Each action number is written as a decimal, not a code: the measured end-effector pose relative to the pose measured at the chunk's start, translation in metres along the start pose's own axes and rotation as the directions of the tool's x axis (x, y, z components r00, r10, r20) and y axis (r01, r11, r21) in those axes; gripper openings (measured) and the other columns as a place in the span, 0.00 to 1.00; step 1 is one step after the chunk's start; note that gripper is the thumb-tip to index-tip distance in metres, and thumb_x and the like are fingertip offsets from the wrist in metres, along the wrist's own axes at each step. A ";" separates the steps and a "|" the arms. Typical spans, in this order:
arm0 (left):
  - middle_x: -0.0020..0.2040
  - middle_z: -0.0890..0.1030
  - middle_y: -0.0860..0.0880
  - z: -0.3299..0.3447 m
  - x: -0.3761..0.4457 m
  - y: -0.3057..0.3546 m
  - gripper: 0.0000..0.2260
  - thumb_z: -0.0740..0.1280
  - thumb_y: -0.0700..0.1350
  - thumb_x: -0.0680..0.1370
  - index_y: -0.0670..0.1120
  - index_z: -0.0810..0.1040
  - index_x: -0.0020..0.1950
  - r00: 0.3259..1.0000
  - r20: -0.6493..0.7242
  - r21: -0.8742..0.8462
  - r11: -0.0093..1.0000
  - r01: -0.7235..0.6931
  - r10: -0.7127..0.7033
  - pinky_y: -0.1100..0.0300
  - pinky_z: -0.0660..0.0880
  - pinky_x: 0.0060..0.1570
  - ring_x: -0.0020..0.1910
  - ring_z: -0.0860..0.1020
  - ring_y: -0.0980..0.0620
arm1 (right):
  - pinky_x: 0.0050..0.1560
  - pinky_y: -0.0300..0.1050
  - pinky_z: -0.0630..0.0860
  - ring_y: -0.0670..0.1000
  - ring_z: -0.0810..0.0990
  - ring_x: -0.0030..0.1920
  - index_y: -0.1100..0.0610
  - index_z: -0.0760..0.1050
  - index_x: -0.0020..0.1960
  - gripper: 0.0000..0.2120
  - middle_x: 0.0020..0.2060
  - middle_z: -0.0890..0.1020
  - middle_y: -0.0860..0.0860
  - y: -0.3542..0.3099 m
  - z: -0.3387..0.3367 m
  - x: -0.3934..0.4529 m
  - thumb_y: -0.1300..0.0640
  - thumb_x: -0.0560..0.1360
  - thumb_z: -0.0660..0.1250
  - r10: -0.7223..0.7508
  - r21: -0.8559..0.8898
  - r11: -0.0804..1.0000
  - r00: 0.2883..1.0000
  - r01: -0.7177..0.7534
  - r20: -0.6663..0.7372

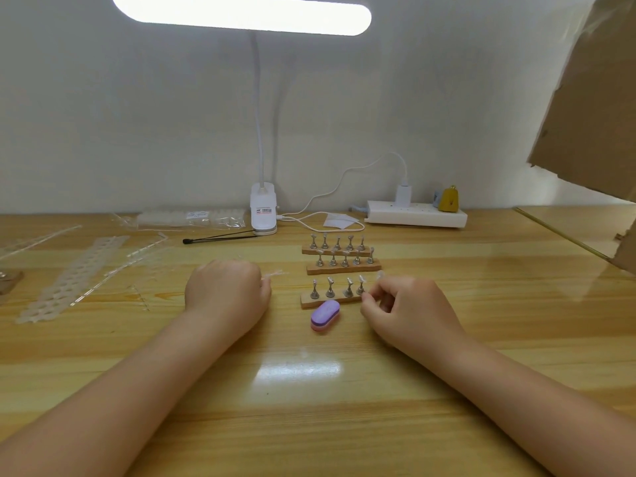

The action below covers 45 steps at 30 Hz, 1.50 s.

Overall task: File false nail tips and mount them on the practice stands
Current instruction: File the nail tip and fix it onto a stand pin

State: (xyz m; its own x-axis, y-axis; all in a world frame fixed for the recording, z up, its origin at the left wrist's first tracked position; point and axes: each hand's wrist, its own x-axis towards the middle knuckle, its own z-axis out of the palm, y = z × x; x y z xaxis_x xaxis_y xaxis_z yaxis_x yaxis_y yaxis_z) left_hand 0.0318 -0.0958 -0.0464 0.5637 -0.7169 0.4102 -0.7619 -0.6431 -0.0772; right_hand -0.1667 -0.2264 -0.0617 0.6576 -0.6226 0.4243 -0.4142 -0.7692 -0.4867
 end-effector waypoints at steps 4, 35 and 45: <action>0.25 0.73 0.45 -0.007 -0.002 -0.003 0.16 0.67 0.40 0.76 0.42 0.72 0.28 0.951 -0.303 -0.107 0.989 -0.103 0.066 0.59 0.61 0.30 0.25 0.70 0.44 | 0.32 0.44 0.71 0.45 0.74 0.28 0.53 0.77 0.32 0.12 0.24 0.76 0.45 -0.004 -0.001 -0.002 0.52 0.74 0.68 0.011 0.092 0.996 0.998 -0.006 -0.061; 0.37 0.83 0.57 -0.006 -0.034 0.056 0.09 0.75 0.47 0.72 0.54 0.80 0.49 0.997 -0.070 -0.951 0.305 -0.054 -0.044 0.71 0.71 0.34 0.35 0.80 0.59 | 0.25 0.36 0.68 0.45 0.72 0.24 0.56 0.82 0.38 0.08 0.24 0.77 0.52 -0.020 0.000 -0.007 0.54 0.74 0.72 0.117 0.735 0.631 0.967 -0.248 0.226; 0.39 0.81 0.56 -0.010 -0.040 0.055 0.04 0.70 0.47 0.73 0.48 0.82 0.45 0.858 -0.507 -0.605 0.676 -0.421 0.081 0.58 0.74 0.40 0.38 0.74 0.58 | 0.26 0.34 0.68 0.44 0.72 0.24 0.54 0.84 0.39 0.06 0.23 0.76 0.50 -0.022 -0.001 -0.008 0.54 0.73 0.72 0.112 0.732 0.652 0.980 -0.196 0.163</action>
State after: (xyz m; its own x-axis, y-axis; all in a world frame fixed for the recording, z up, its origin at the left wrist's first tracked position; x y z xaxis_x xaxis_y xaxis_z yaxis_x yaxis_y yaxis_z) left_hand -0.0357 -0.1000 -0.0581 0.2601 -0.5308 0.8066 -0.9453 0.0304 0.3248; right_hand -0.1636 -0.2044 -0.0538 0.7005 -0.6731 0.2371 0.0619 -0.2737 -0.9598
